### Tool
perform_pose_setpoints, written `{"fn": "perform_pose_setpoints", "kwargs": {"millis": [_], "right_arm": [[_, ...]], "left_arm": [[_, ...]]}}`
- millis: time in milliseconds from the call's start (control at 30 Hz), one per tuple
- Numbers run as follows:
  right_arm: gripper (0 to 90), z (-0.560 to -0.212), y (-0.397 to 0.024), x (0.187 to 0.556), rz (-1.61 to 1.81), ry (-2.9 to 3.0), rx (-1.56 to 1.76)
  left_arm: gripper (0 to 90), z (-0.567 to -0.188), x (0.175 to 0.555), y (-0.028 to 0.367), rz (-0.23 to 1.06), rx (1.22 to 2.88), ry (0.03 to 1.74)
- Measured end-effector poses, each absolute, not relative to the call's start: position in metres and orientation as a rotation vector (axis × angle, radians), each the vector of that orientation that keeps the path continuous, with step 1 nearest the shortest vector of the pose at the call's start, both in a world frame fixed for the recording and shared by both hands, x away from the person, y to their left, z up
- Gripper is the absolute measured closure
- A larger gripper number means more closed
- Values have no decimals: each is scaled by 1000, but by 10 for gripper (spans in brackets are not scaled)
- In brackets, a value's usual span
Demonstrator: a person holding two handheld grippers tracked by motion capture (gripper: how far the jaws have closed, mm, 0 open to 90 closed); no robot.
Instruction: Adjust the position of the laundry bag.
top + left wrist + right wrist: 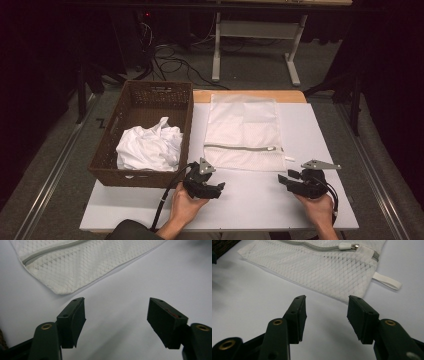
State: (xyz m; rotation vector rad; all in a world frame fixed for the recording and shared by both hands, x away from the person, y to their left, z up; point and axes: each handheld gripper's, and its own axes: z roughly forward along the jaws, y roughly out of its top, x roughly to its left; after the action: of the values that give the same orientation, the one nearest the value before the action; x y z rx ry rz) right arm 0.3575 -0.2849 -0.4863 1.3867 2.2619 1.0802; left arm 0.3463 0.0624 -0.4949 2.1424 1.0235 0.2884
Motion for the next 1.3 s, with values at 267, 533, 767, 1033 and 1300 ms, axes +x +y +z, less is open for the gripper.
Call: {"fn": "perform_pose_setpoints", "kwargs": {"millis": [267, 533, 767, 1033, 1300], "right_arm": [[472, -488, -287, 359, 1035, 2212, 1469], [463, -487, -286, 360, 1032, 2225, 1464], [475, -489, -287, 364, 972, 2212, 1483], [507, -488, -292, 365, 958, 2168, 1517], [533, -488, -287, 373, 940, 2175, 1517]], "left_arm": [[297, -494, 342, 57, 334, 2191, 993], [256, -495, 342, 54, 311, 2206, 993], [255, -496, 343, 50, 333, 2227, 992], [333, -494, 340, 48, 394, 2217, 1002], [333, -491, 347, 47, 395, 2207, 1049]]}}
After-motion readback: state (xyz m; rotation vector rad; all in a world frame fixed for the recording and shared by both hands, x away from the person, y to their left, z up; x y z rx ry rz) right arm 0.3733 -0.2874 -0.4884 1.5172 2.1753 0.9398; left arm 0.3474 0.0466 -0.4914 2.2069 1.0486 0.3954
